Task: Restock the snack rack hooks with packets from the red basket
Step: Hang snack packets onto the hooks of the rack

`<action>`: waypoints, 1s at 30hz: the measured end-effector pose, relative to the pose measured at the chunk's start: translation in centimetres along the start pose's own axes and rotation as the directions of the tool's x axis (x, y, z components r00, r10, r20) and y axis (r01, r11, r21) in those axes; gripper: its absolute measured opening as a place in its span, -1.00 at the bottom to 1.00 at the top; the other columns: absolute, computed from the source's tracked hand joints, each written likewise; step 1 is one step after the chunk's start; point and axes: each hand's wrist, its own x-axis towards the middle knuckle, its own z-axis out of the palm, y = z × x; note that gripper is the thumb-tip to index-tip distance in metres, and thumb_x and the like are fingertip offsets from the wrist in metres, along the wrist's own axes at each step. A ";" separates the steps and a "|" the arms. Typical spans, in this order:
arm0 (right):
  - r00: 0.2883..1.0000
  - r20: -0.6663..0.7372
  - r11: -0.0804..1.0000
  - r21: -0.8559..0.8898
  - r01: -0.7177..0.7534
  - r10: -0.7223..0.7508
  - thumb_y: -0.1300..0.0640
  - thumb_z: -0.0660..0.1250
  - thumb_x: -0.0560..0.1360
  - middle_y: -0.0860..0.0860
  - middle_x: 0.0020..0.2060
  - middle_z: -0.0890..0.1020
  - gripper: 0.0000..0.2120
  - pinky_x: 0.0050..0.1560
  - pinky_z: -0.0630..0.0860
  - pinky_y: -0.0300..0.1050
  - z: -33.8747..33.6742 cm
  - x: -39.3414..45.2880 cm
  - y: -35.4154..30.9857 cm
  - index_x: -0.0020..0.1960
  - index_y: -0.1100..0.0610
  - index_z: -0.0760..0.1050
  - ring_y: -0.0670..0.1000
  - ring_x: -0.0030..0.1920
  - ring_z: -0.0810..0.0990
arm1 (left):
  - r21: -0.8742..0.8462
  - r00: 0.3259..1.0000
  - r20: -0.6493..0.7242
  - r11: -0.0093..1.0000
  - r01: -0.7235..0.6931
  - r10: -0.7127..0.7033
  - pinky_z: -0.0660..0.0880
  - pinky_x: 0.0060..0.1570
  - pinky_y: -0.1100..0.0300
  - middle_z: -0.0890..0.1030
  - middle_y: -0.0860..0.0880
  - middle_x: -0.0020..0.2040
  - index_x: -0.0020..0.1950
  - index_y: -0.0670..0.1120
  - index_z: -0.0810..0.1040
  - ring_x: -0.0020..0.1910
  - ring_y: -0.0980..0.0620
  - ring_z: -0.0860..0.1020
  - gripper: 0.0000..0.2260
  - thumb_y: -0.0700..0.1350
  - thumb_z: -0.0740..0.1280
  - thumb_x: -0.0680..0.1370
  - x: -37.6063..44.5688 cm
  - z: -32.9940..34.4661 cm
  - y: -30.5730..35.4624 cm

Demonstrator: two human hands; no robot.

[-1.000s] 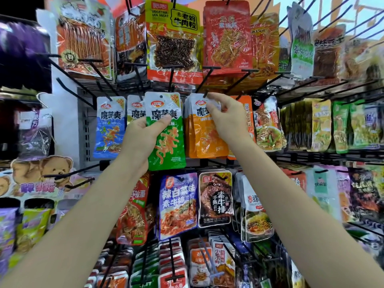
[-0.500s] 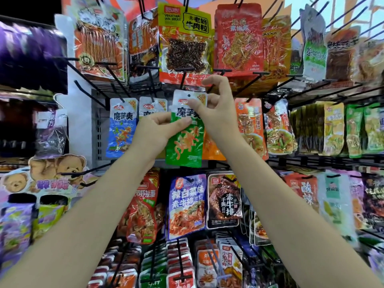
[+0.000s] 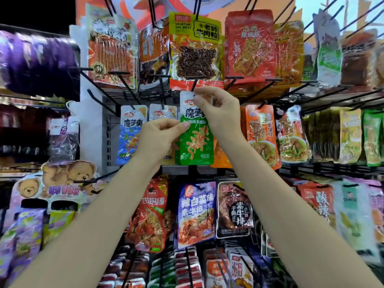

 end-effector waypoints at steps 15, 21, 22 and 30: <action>0.997 -0.037 0.997 -0.042 -0.065 0.064 0.18 0.46 0.52 -0.15 -0.12 0.69 -0.87 0.08 0.55 -0.26 0.2 1.0 -0.1 0.06 0.12 0.70 -0.18 -0.01 0.63 | -0.011 1.000 -0.005 1.000 -0.001 0.001 0.50 -0.45 0.25 0.64 -0.12 -0.21 -0.14 -0.14 0.65 -0.33 0.00 0.59 -0.90 -0.15 0.52 0.50 0.9 0.5 0.3; 0.997 0.020 0.988 -0.137 -0.072 0.075 0.15 0.46 0.53 -0.17 -0.17 0.63 -0.82 -0.06 0.44 -0.45 -0.1 0.3 -0.1 0.11 0.16 0.69 -0.35 -0.20 0.51 | 0.001 1.000 -0.002 1.000 0.021 -0.021 0.50 -0.45 0.27 0.65 -0.09 -0.26 -0.14 -0.15 0.66 -0.40 0.06 0.59 -0.90 -0.15 0.51 0.52 -0.1 0.4 0.1; 0.996 0.024 0.985 -0.151 -0.085 0.089 0.15 0.46 0.53 -0.18 -0.20 0.60 -0.80 -0.11 0.41 -0.49 -0.1 0.2 0.0 0.13 0.18 0.68 -0.40 -0.25 0.48 | -0.001 1.000 -0.007 1.000 0.029 -0.029 0.49 -0.46 0.29 0.64 -0.08 -0.28 -0.14 -0.15 0.65 -0.42 0.08 0.58 -0.90 -0.15 0.51 0.52 -0.2 0.3 0.0; 0.997 0.068 0.876 -0.479 0.063 -0.035 0.14 0.40 0.58 0.11 0.09 0.57 -0.70 0.01 0.43 -0.36 -0.3 -1.1 -0.6 0.28 0.20 0.60 -0.04 -0.03 0.49 | 0.261 0.998 -0.061 0.965 0.026 -0.011 0.64 -0.19 0.08 0.69 -0.08 -0.10 0.13 -0.16 0.65 -0.15 -0.06 0.65 -0.72 -0.03 0.52 0.51 0.8 -0.7 -0.7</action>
